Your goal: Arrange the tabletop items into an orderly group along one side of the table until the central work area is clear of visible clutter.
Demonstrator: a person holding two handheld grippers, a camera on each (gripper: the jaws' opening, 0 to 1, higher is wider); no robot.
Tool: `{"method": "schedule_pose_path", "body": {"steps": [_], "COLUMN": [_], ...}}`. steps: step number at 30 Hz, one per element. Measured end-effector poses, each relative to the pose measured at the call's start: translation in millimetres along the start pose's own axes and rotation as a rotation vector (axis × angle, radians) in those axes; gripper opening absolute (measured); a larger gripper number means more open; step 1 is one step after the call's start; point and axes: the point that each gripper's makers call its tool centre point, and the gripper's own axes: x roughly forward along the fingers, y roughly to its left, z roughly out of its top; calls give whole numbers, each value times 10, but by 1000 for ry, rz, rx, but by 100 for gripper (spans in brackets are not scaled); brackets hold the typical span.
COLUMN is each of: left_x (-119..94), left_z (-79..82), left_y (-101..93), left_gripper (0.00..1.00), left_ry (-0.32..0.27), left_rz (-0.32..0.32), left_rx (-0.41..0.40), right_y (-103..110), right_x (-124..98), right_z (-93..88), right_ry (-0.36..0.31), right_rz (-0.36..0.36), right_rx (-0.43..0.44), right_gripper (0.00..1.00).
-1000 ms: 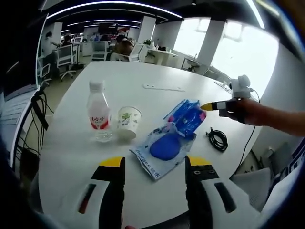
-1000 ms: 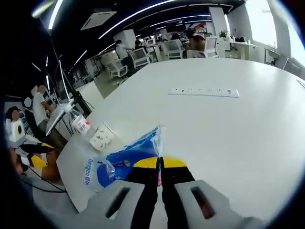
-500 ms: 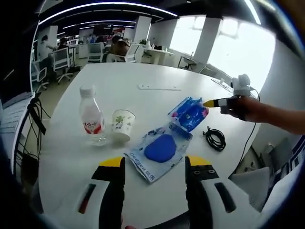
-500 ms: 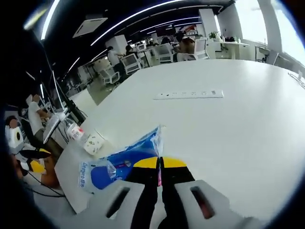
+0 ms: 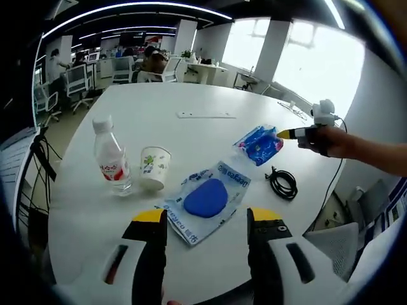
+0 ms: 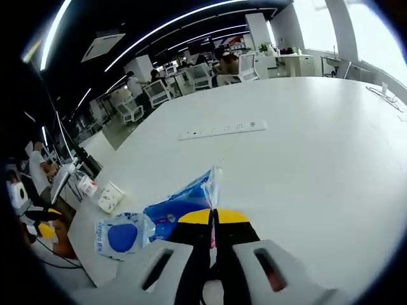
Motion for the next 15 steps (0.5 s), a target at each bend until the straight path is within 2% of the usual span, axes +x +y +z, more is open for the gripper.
{"method": "schedule_pose_path", "body": {"steps": [5, 15], "left_x": [24, 63], "left_z": [0, -26], "left_y": [-42, -86], "left_gripper": [50, 50], "left_ry": [5, 17], "left_rz": [-7, -14], "left_rx": [6, 8], "right_y": [-190, -510], "right_x": [-58, -169], "right_z": [-1, -124], "right_ry": [-6, -14], "right_rz": [-27, -78], "right_rx": [19, 84], "right_gripper": [0, 0]}}
